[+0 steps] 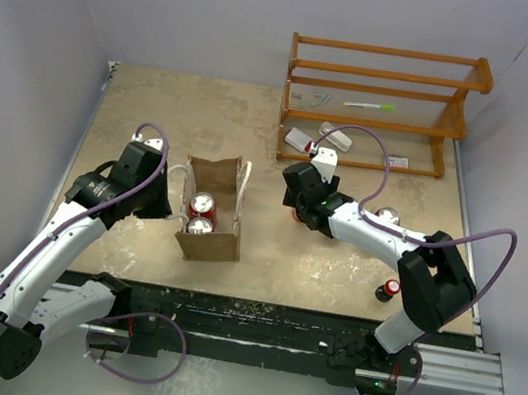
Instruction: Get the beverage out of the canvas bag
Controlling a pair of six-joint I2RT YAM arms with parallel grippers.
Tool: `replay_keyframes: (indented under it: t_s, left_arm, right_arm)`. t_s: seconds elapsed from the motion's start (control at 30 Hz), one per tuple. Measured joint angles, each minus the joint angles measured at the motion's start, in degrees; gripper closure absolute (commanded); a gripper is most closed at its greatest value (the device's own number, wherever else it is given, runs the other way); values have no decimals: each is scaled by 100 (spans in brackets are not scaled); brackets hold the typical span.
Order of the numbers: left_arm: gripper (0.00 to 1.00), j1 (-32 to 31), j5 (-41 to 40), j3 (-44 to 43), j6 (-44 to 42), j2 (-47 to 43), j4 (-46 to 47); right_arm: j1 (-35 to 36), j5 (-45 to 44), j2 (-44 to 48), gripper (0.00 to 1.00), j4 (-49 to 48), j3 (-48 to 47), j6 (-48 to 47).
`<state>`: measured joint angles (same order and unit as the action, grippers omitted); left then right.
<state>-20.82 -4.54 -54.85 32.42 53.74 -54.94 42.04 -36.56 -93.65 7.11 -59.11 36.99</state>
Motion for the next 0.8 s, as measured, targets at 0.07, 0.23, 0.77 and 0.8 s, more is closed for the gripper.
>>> replay_keyframes:
  t_s: [0.07, 0.23, 0.77, 0.8]
  left_arm:
    - [100, 0, 0, 0, 0, 0, 0]
    - [100, -33, -7, 0, 0, 0, 0]
    - [100, -96, -109, 0, 101, 37, -26]
    - [100, -103, -120, 0, 105, 28, -28]
  right_arm:
    - [-2, 0, 0, 63, 0, 0, 2]
    - [-7, 7, 2, 45, 0, 0, 0]
    - [-7, 308, 358, 16, -17, 7, -170]
    - [-7, 308, 361, 16, -7, 0, -195]
